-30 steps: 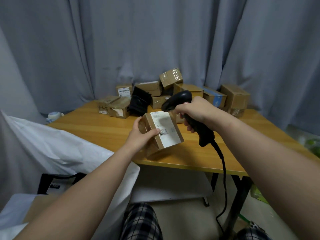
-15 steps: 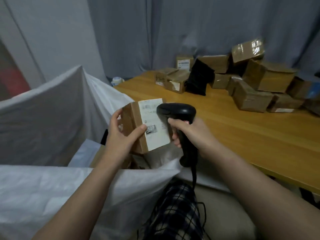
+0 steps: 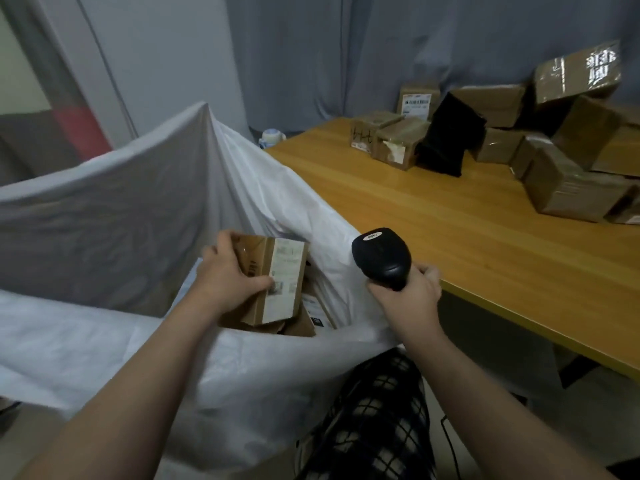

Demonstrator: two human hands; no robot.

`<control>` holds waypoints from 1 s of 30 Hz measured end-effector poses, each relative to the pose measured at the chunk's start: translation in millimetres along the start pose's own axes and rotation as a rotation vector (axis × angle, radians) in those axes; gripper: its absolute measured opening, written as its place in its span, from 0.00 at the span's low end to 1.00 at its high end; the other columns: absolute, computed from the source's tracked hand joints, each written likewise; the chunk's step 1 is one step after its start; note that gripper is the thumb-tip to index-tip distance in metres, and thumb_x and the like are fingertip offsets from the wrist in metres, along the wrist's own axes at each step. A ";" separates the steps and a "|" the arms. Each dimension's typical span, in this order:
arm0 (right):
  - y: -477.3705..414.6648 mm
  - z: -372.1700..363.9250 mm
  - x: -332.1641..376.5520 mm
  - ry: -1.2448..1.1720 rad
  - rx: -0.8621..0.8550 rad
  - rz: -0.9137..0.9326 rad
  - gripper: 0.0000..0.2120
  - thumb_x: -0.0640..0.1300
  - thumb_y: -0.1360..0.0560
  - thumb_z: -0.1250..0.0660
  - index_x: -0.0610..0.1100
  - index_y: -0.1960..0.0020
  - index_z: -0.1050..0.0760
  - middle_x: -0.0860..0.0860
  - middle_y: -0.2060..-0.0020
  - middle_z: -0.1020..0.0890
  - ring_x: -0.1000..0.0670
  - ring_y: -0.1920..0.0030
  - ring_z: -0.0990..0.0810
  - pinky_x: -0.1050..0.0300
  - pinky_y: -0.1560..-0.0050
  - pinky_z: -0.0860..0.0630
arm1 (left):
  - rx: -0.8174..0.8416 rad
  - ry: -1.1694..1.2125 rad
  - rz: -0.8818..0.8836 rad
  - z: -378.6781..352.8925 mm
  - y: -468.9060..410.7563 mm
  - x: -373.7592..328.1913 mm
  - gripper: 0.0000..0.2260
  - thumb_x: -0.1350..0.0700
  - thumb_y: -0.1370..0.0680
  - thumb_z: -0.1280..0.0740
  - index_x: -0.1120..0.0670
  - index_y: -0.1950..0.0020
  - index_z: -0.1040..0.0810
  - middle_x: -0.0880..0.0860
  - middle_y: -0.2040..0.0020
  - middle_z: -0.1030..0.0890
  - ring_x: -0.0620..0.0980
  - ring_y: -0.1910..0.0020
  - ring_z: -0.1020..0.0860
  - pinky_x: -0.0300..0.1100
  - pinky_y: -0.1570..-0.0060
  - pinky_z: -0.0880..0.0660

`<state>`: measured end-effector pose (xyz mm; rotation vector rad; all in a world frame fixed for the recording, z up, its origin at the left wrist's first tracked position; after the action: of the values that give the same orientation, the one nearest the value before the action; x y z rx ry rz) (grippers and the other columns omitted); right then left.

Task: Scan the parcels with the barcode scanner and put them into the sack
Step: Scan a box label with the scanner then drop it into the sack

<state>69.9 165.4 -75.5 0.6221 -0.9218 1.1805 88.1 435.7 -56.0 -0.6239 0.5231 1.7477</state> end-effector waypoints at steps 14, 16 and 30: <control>8.3 -42.9 82.1 -0.626 0.292 -0.464 0.09 0.27 0.31 0.36 0.38 0.55 0.24 0.42 0.63 0.24 0.42 0.62 0.23 0.55 0.65 0.27 | -0.197 -0.458 -0.044 101.0 -4.5 -35.5 0.36 0.40 0.31 0.28 0.52 0.31 0.40 0.61 0.35 0.35 0.65 0.36 0.33 0.57 0.40 0.33; 19.8 -53.1 124.0 -0.818 0.351 -0.401 0.10 0.27 0.30 0.36 0.40 0.63 0.25 0.44 0.70 0.23 0.45 0.67 0.23 0.55 0.63 0.25 | -0.260 -0.454 -0.086 115.9 -15.7 -53.5 0.37 0.41 0.32 0.27 0.52 0.30 0.39 0.62 0.35 0.34 0.65 0.35 0.33 0.57 0.40 0.33; 0.3 -7.6 54.1 -0.900 0.140 -0.376 0.08 0.28 0.31 0.34 0.39 0.64 0.24 0.44 0.70 0.20 0.44 0.67 0.20 0.51 0.60 0.22 | 0.011 0.032 -0.073 30.1 -37.8 0.1 0.40 0.42 0.34 0.23 0.53 0.30 0.40 0.56 0.37 0.30 0.55 0.40 0.27 0.49 0.39 0.28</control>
<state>77.3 198.6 -32.8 1.4319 -1.3868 0.5990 120.4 464.4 -34.3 -0.6565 0.5248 1.6674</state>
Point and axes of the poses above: each hand's wrist, its own y-axis away from the middle knuckle, its own z-axis out of the back of the hand, x = y × z, the point moved 4 cm from there along -y, towards the middle knuckle
